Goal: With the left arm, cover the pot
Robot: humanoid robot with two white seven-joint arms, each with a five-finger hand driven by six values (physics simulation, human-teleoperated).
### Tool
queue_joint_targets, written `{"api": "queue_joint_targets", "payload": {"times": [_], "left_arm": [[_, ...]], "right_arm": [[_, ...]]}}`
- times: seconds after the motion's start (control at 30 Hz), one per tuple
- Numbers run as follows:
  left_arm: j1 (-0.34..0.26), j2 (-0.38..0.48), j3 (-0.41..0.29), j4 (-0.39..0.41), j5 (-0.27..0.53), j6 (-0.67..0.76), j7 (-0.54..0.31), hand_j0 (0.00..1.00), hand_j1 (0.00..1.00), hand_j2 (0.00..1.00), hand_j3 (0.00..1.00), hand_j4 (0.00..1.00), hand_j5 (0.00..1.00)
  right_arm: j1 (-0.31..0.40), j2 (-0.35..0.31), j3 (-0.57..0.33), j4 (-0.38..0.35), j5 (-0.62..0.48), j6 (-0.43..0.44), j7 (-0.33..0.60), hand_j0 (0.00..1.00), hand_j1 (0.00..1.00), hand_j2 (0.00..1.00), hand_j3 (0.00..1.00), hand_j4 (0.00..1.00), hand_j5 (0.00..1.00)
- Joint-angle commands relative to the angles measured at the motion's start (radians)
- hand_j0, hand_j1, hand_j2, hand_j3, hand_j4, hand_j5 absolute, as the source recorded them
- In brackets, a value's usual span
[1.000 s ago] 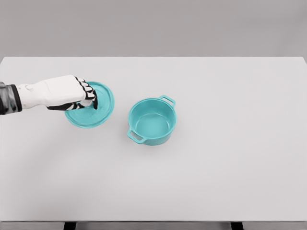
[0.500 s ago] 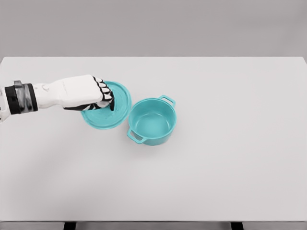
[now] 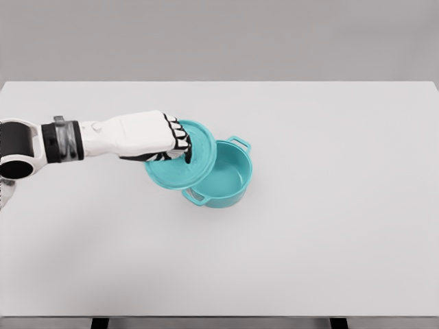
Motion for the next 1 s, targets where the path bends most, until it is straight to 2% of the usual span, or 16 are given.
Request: {"api": "queue_joint_targets", "payload": {"times": [0.0, 0.03, 0.1, 0.3, 0.6, 0.97], "left_arm": [[-0.008, -0.016, -0.022, 0.007, 0.004, 0.002, 0.0, 0.52, 0.52, 0.52, 0.52, 0.52, 0.52], [-0.031, -0.021, -0.053, 0.022, 0.005, 0.002, 0.0, 0.52, 0.52, 0.52, 0.52, 0.52, 0.52], [-0.049, -0.047, -0.063, 0.045, 0.005, 0.002, 0.0, 0.52, 0.52, 0.52, 0.52, 0.52, 0.52], [-0.054, -0.085, -0.066, 0.05, -0.005, 0.002, 0.0, 0.52, 0.52, 0.52, 0.52, 0.52, 0.52], [-0.069, -0.171, -0.071, 0.12, -0.053, 0.002, 0.0, 0.52, 0.52, 0.52, 0.52, 0.52, 0.52], [-0.063, -0.185, -0.088, 0.137, -0.053, 0.002, 0.0, 0.53, 0.53, 0.53, 0.53, 0.53, 0.53]], "right_arm": [[0.0, 0.0, 0.0, -0.001, 0.0, 0.0, 0.0, 1.0, 1.0, 1.0, 1.0, 1.0, 1.0], [0.0, 0.0, 0.0, 0.0, 0.0, 0.0, 0.0, 1.0, 1.0, 1.0, 1.0, 1.0, 1.0], [0.0, 0.0, 0.0, -0.001, 0.0, 0.0, 0.0, 1.0, 1.0, 1.0, 1.0, 1.0, 1.0], [0.0, 0.0, 0.0, 0.0, 0.0, 0.0, 0.0, 1.0, 1.0, 1.0, 1.0, 1.0, 1.0], [0.0, 0.0, 0.0, 0.0, 0.0, 0.0, 0.0, 1.0, 1.0, 1.0, 1.0, 1.0, 1.0], [0.0, 0.0, 0.0, 0.0, 0.0, 0.0, 0.0, 1.0, 1.0, 1.0, 1.0, 1.0, 1.0]]}}
